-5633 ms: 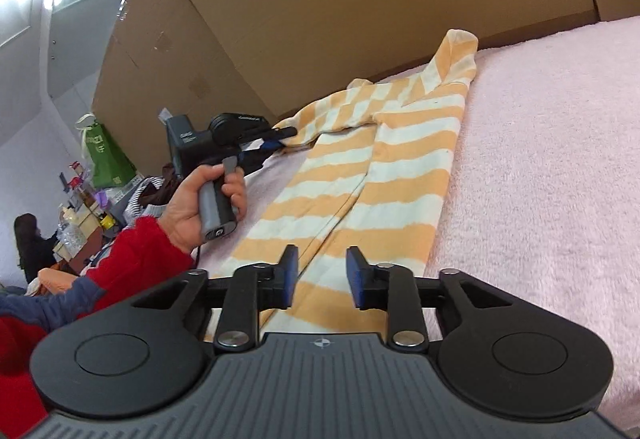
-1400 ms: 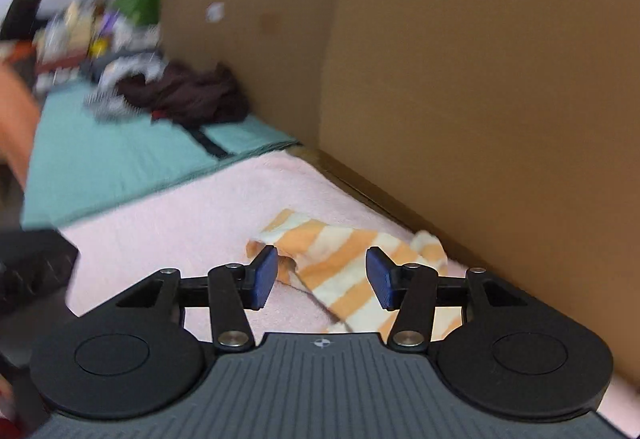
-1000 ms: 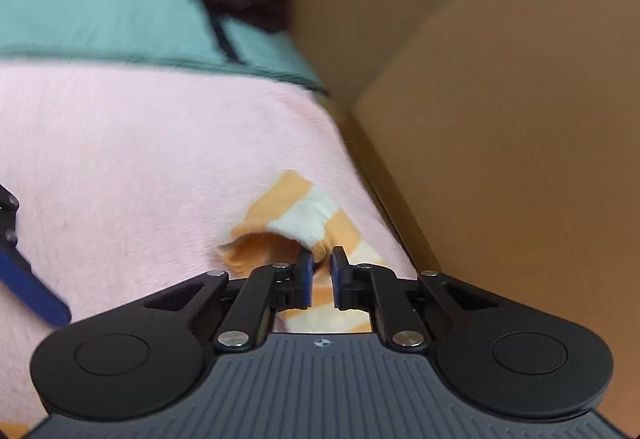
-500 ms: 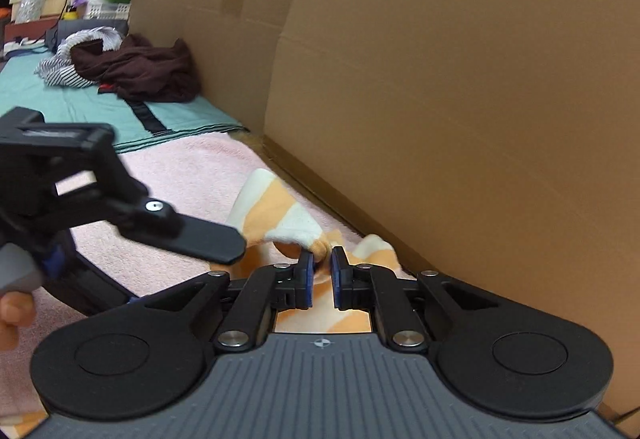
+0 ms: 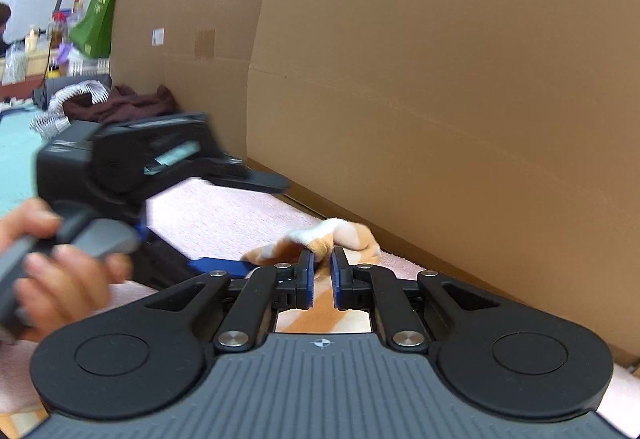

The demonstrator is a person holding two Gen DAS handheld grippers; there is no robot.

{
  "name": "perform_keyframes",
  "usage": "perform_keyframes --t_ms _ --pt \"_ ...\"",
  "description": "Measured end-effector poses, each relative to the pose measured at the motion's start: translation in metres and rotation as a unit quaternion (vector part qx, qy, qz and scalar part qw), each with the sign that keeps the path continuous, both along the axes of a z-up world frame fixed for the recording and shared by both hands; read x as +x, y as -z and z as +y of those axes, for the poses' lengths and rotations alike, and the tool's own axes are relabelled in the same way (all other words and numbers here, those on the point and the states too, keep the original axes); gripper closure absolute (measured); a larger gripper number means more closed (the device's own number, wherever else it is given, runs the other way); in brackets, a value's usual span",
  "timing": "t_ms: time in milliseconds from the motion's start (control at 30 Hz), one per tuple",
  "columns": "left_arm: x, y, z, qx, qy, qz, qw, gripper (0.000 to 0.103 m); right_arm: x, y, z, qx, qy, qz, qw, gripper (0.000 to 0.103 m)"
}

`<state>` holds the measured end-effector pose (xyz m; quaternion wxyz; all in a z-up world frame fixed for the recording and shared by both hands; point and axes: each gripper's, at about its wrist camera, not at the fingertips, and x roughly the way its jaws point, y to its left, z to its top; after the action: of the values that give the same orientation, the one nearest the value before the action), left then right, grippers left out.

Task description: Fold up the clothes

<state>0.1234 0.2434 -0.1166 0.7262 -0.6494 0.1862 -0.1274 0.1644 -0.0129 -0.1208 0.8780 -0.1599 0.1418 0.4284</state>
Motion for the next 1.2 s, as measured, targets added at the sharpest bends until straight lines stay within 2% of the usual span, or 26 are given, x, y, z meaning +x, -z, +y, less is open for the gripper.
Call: perform_keyframes --t_ms 33,100,167,233,300,333,400,500,567,667,733,767,800,833,900,933,967,1033,1133,1200 --pt "0.002 0.000 0.001 0.005 0.000 0.001 1.0000 0.036 -0.003 0.001 -0.002 0.002 -0.001 0.003 1.000 0.095" --pt "0.007 -0.002 0.004 0.024 0.002 0.005 0.9997 0.081 -0.009 0.004 -0.006 0.003 -0.003 0.011 1.000 0.095" --pt "0.007 -0.009 0.006 0.048 0.004 -0.006 0.9988 0.096 -0.014 0.009 -0.010 -0.004 -0.001 0.020 1.000 0.094" --pt "0.008 -0.024 0.007 0.091 0.010 -0.028 0.9954 0.103 -0.017 0.014 -0.016 -0.014 0.005 0.033 0.999 0.092" --pt "0.010 -0.043 0.002 0.150 0.024 -0.057 0.9868 0.103 -0.016 0.014 -0.028 0.002 0.018 0.061 0.998 0.082" --pt "0.013 -0.051 -0.003 0.180 0.036 -0.068 0.9806 0.103 -0.015 0.012 -0.036 0.020 0.026 0.080 0.996 0.076" --pt "0.018 -0.066 -0.014 0.241 0.058 -0.091 0.9645 0.103 -0.007 0.005 -0.055 0.068 0.045 0.126 0.989 0.073" --pt "0.011 -0.076 -0.040 0.329 0.087 -0.129 0.9315 0.103 0.008 -0.003 -0.082 0.135 0.071 0.190 0.970 0.068" --pt "0.004 -0.075 -0.057 0.369 0.102 -0.154 0.9109 0.103 0.018 -0.006 -0.095 0.170 0.079 0.225 0.956 0.067" --pt "-0.003 -0.075 -0.087 0.446 0.110 -0.168 0.8723 0.103 0.030 -0.005 -0.108 0.201 0.089 0.279 0.935 0.062" --pt "-0.014 -0.076 -0.099 0.482 0.119 -0.175 0.8504 0.103 0.035 -0.005 -0.109 0.214 0.093 0.308 0.922 0.060" --pt "-0.018 -0.077 -0.104 0.493 0.125 -0.179 0.8424 0.103 0.038 -0.006 -0.107 0.220 0.096 0.321 0.916 0.060" --pt "-0.017 -0.075 -0.111 0.501 0.127 -0.182 0.8365 0.103 0.040 -0.007 -0.105 0.223 0.100 0.331 0.911 0.059" --pt "-0.016 -0.074 -0.117 0.509 0.130 -0.184 0.8306 0.103 0.041 -0.011 -0.101 0.214 0.105 0.331 0.913 0.059" --pt "-0.015 -0.071 -0.129 0.525 0.135 -0.190 0.8185 0.103 0.042 -0.021 -0.091 0.189 0.116 0.323 0.920 0.059" --pt "-0.014 -0.070 -0.135 0.533 0.138 -0.193 0.8123 0.103 0.041 -0.027 -0.082 0.168 0.122 0.312 0.927 0.057" --pt "-0.014 -0.069 -0.140 0.537 0.140 -0.194 0.8088 0.103 0.041 -0.032 -0.072 0.145 0.128 0.303 0.933 0.049" --pt "-0.013 -0.066 -0.145 0.537 0.142 -0.192 0.8093 0.103 0.041 -0.038 -0.060 0.115 0.155 0.293 0.936 0.046" --pt "-0.012 -0.065 -0.152 0.547 0.141 -0.188 0.8032 0.103 0.041 -0.044 -0.044 0.072 0.171 0.280 0.942 0.046" --pt "-0.010 -0.065 -0.152 0.544 0.141 -0.186 0.8061 0.103 0.041 -0.044 -0.033 0.029 0.191 0.266 0.944 0.046"
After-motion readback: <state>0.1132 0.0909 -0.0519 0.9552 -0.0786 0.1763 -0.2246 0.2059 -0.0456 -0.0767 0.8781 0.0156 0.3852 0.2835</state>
